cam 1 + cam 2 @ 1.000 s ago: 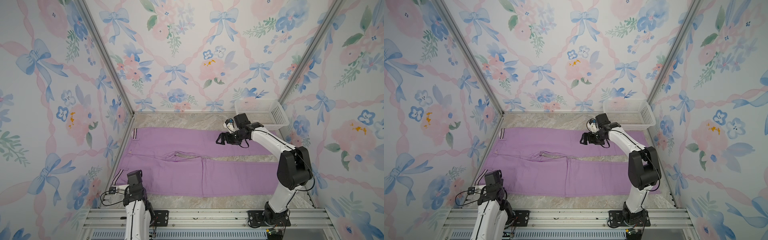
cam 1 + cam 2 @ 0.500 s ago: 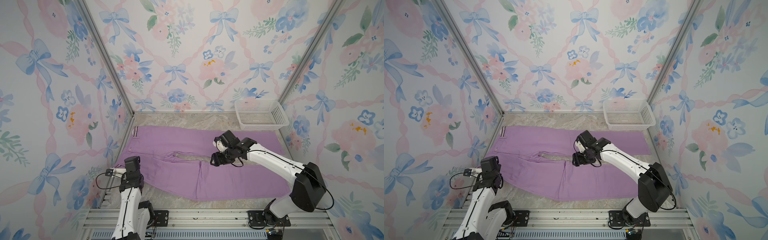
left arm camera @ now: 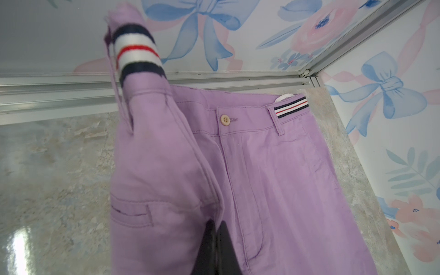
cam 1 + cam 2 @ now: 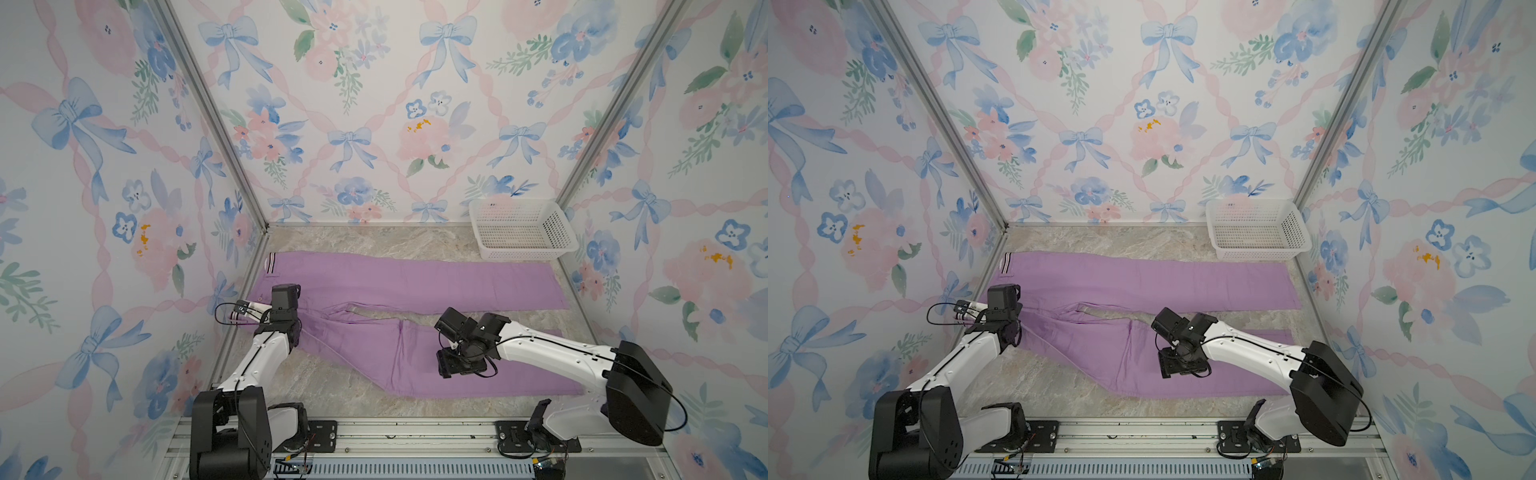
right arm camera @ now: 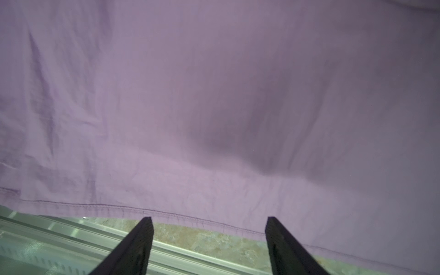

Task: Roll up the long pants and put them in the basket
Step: Fold the long pant at the center of the board.

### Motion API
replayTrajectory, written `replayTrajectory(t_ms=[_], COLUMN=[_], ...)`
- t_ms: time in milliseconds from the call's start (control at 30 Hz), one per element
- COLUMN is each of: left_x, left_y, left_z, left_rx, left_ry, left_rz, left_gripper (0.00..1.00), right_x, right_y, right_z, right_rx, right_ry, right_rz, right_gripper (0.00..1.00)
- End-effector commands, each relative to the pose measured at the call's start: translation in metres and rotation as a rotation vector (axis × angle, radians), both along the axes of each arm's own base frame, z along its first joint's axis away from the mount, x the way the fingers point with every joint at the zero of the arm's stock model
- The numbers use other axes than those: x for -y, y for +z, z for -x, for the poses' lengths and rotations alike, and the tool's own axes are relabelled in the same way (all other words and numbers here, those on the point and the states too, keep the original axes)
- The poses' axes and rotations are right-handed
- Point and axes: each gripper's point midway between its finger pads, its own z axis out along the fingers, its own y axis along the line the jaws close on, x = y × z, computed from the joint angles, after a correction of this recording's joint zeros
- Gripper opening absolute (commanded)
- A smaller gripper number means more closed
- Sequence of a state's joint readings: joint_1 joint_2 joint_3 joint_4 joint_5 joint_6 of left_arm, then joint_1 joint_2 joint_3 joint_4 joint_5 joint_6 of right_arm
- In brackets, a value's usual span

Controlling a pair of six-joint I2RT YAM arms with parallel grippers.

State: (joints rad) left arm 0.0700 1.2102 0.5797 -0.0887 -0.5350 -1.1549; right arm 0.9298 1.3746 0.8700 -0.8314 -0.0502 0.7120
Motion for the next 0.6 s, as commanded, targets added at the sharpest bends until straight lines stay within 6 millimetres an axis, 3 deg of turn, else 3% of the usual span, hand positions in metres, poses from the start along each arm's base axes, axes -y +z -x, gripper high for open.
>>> replayTrajectory(t_ms=[0,233,400,467,567], left_x=[-0.002,0.008,0.009,0.009,0.009], left_y=[0.009,0.003,0.005,0.006,0.009], left_z=[-0.013,-0.027,-0.029,-0.030,-0.031], left_rx=[0.014,-0.016,-0.014,-0.016,-0.013], left_ry=[-0.004,-0.039,-0.042,-0.044,-0.045], left_rz=[-0.040,-0.052,-0.061,-0.069,-0.074], left_gripper=[0.00,0.00,0.00,0.00,0.00], right_x=[0.010,0.018,0.019,0.020,0.022], right_y=[-0.004,-0.026,-0.054,-0.065,-0.079], right_z=[0.018,0.024,0.026,0.029,0.034], right_rx=[-0.004,0.010,-0.015,-0.032,-0.052], right_ry=[-0.061,-0.086,-0.092,-0.095,-0.103], right_rz=[0.030,0.052,0.068,0.069,0.063], right_gripper=[0.75,0.75,0.70,0.62,0.36])
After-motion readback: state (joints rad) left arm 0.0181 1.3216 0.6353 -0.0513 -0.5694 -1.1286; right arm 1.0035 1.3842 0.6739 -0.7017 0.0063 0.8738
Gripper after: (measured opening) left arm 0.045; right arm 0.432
